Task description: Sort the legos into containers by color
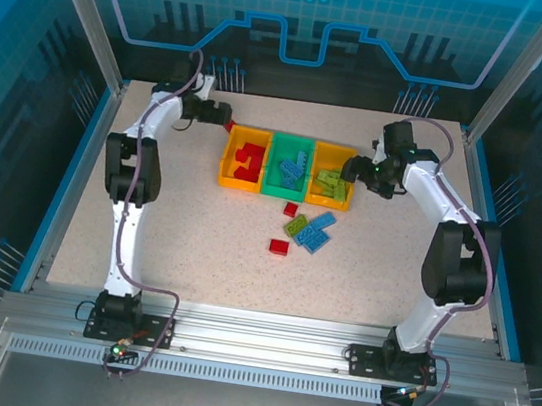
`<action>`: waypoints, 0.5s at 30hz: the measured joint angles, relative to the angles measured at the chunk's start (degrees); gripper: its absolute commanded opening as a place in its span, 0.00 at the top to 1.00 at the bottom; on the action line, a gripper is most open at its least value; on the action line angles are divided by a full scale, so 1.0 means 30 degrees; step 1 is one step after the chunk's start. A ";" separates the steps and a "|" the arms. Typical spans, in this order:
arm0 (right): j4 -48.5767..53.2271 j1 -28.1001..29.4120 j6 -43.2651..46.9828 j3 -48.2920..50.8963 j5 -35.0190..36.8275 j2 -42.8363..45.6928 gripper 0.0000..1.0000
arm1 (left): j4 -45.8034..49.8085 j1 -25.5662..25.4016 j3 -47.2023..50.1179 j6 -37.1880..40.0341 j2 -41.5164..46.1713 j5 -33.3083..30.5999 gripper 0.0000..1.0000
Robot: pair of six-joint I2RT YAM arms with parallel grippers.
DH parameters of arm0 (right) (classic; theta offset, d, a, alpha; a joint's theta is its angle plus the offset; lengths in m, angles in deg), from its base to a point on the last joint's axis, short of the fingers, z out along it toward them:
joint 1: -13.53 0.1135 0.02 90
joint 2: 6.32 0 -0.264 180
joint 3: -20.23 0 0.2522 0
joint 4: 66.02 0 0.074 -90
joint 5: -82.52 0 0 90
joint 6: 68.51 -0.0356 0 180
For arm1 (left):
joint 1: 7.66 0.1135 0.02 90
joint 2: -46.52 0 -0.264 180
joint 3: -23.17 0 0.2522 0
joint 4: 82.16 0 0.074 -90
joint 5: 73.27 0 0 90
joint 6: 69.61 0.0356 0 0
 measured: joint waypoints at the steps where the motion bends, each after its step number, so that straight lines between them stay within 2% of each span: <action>1: -0.0015 0.0000 0.0000 -0.0007 -0.0058 -0.0073 0.17 | 0.0262 -0.0175 -0.0714 -0.0699 -0.0335 0.0124 0.01; 12: -0.0102 0.0000 0.0000 -0.0095 -0.0270 -0.0328 0.16 | 0.3818 -0.1049 -0.5923 -0.6135 -0.4357 0.0685 0.02; 15: -0.0102 -0.0007 0.0000 -0.0095 -0.0321 -0.0328 0.17 | 0.4430 -0.1049 -0.6091 -0.6929 -0.4481 0.0692 0.07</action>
